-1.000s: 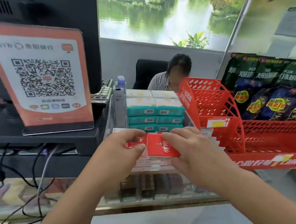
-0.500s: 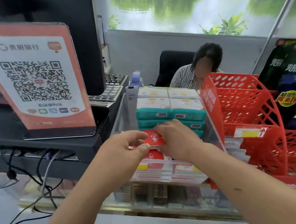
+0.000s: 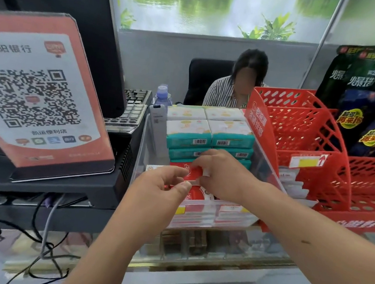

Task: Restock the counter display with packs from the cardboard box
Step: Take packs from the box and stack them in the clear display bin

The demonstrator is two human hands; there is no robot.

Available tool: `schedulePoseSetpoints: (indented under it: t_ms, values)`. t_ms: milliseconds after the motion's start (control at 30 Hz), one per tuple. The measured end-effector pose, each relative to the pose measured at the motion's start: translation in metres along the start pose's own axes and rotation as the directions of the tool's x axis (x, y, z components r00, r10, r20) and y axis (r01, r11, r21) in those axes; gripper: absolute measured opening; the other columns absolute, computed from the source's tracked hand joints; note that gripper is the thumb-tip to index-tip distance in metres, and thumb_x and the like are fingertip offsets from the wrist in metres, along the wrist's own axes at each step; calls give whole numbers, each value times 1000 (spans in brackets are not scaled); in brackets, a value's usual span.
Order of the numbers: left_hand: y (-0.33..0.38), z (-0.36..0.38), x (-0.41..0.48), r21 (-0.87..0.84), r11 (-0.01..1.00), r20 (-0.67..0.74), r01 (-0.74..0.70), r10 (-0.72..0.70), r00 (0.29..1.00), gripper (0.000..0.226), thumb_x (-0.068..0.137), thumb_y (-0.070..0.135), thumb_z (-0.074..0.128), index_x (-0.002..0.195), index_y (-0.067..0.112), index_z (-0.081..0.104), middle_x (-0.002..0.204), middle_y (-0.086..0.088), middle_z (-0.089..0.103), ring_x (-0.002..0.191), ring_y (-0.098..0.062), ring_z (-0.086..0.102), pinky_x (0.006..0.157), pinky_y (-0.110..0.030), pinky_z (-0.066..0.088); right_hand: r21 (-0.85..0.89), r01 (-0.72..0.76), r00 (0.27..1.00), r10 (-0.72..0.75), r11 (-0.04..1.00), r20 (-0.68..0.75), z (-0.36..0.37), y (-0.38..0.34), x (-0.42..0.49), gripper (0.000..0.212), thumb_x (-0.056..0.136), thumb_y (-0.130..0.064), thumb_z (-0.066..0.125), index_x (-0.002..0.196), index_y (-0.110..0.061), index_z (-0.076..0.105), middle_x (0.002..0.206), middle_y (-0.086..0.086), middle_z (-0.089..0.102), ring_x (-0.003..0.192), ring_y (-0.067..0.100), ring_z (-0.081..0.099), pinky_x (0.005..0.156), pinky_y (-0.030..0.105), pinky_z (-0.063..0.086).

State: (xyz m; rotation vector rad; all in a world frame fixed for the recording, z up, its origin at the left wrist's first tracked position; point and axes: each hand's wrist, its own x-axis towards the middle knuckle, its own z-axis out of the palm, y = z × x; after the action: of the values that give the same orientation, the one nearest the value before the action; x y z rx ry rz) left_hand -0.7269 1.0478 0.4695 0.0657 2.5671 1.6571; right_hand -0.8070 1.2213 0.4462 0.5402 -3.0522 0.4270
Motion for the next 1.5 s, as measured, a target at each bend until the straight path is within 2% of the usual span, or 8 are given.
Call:
schedulePoseSetpoints:
  t_ms: [333, 533, 700, 800, 1033, 1233, 1367, 1500]
  values:
    - [-8, -10, -23, -13, 997, 136, -73, 74, 988, 21, 92, 34, 63, 112, 37, 67, 96, 18, 69, 92, -5, 65, 86, -38, 57, 66, -124, 970, 135, 990, -204, -23, -38, -93, 32, 93, -31, 63, 124, -27, 66, 129, -8, 58, 123, 13, 46, 106, 35, 42]
    - [-33, 3, -46, -23, 999, 229, -32, 36, 973, 20, 94, 28, 62, 112, 34, 67, 96, 16, 68, 83, -7, 66, 75, -33, 59, 75, -169, 962, 181, 983, -204, 2, -55, -152, 30, 92, -20, 63, 122, -21, 68, 129, -4, 60, 120, 14, 49, 100, 24, 38]
    - [-62, 31, -65, 39, 999, 278, 33, -43, 960, 19, 93, 29, 62, 109, 34, 69, 94, 19, 70, 91, -5, 64, 86, -38, 56, 60, -164, 977, 170, 985, -129, 44, -42, -185, 27, 91, -18, 64, 118, -19, 69, 122, -3, 62, 116, 20, 50, 99, 35, 44]
    - [-87, 57, -74, 95, 993, 278, 75, -98, 956, 24, 93, 32, 62, 116, 33, 67, 103, 18, 68, 97, -5, 63, 91, -38, 54, 79, -156, 982, 163, 985, -95, 79, -28, -206, 27, 90, -15, 66, 117, -16, 70, 120, 4, 64, 113, 22, 51, 95, 28, 39]
    - [-168, 127, -92, 210, 951, 270, 225, -278, 922, 22, 91, 34, 63, 112, 37, 69, 108, 14, 69, 97, -11, 65, 91, -40, 54, 134, -270, 954, 246, 953, 173, 179, 15, -250, 38, 101, -24, 50, 138, -24, 55, 144, -1, 48, 134, 17, 35, 103, 16, 17]
    - [-255, 165, -104, 285, 911, 290, 298, -378, 879, 21, 93, 29, 60, 110, 36, 69, 113, 12, 68, 106, -13, 62, 96, -41, 52, 131, -344, 903, 289, 930, 318, 273, 43, -274, 34, 99, -23, 51, 131, -25, 60, 117, -7, 56, 119, 18, 51, 101, 32, 41]
    - [-326, 184, -107, 318, 868, 308, 380, -474, 825, 22, 93, 30, 59, 112, 35, 68, 114, 9, 69, 105, -14, 63, 97, -41, 51, 102, -452, 832, 377, 886, 406, 352, 58, -281, 28, 99, -19, 52, 123, -14, 64, 127, 4, 60, 120, 23, 54, 101, 34, 41]
    - [-404, 206, -103, 367, 846, 361, 387, -513, 779, 21, 95, 31, 57, 110, 40, 66, 109, 14, 67, 100, -13, 61, 89, -31, 50, 42, -546, 747, 464, 837, 476, 448, 70, -286, 24, 98, -16, 53, 118, -12, 66, 113, 7, 65, 106, 22, 60, 88, 29, 45]
